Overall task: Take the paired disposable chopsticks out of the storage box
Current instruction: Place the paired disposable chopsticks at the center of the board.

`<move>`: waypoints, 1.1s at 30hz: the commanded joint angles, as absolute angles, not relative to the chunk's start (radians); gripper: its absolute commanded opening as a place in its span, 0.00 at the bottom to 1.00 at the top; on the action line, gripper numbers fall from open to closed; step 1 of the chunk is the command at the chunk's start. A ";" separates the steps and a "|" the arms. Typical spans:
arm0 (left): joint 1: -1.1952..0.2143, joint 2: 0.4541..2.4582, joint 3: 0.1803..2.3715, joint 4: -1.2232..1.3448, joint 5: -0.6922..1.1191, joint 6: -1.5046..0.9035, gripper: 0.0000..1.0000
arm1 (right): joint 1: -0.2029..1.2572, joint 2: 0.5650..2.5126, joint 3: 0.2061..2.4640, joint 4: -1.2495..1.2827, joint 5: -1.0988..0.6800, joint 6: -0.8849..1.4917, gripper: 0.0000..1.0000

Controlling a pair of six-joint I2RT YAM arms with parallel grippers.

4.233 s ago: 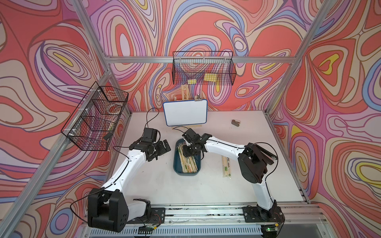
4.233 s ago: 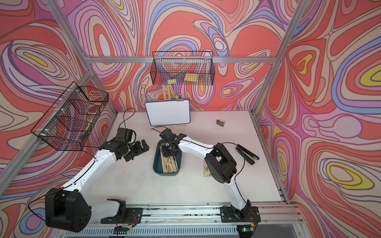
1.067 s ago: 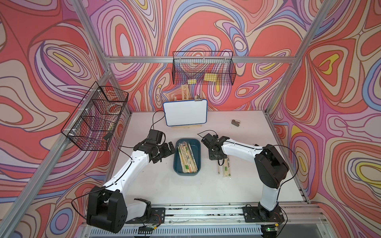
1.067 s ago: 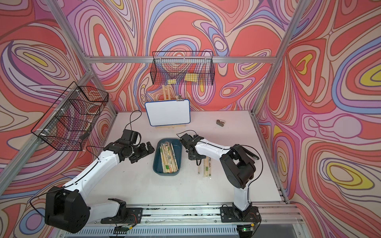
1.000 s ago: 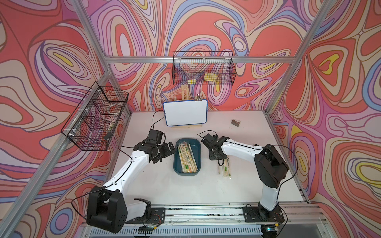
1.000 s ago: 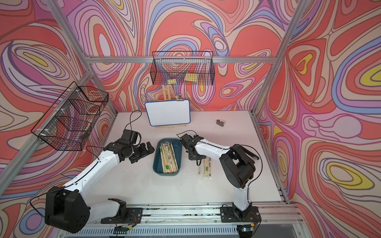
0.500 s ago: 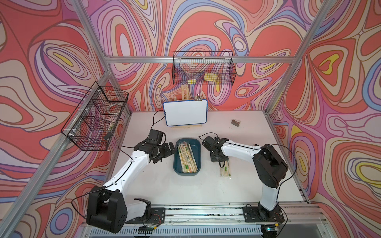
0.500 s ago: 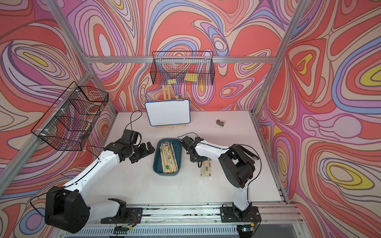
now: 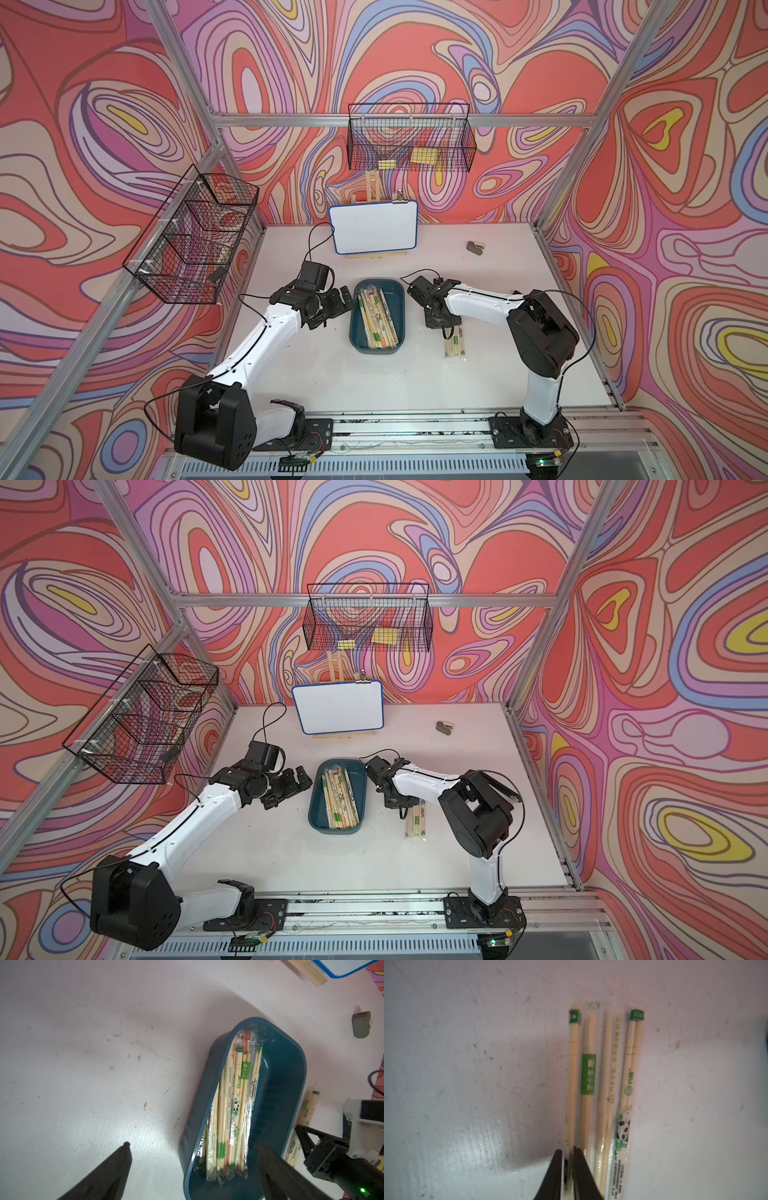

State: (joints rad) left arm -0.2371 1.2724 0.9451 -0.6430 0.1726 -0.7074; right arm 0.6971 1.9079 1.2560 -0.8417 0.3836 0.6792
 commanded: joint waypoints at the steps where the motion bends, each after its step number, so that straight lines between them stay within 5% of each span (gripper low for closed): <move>1: -0.243 1.269 0.946 -0.641 0.165 -0.701 1.00 | 0.701 1.921 1.257 -0.859 0.411 0.690 0.20; 14: -0.243 1.260 0.951 -0.654 0.154 -0.690 1.00 | 0.701 1.862 1.308 -0.868 0.376 0.674 0.24; 33: -0.234 1.270 0.943 -0.657 0.099 -0.654 1.00 | 0.740 1.819 1.502 -0.682 0.022 0.641 0.29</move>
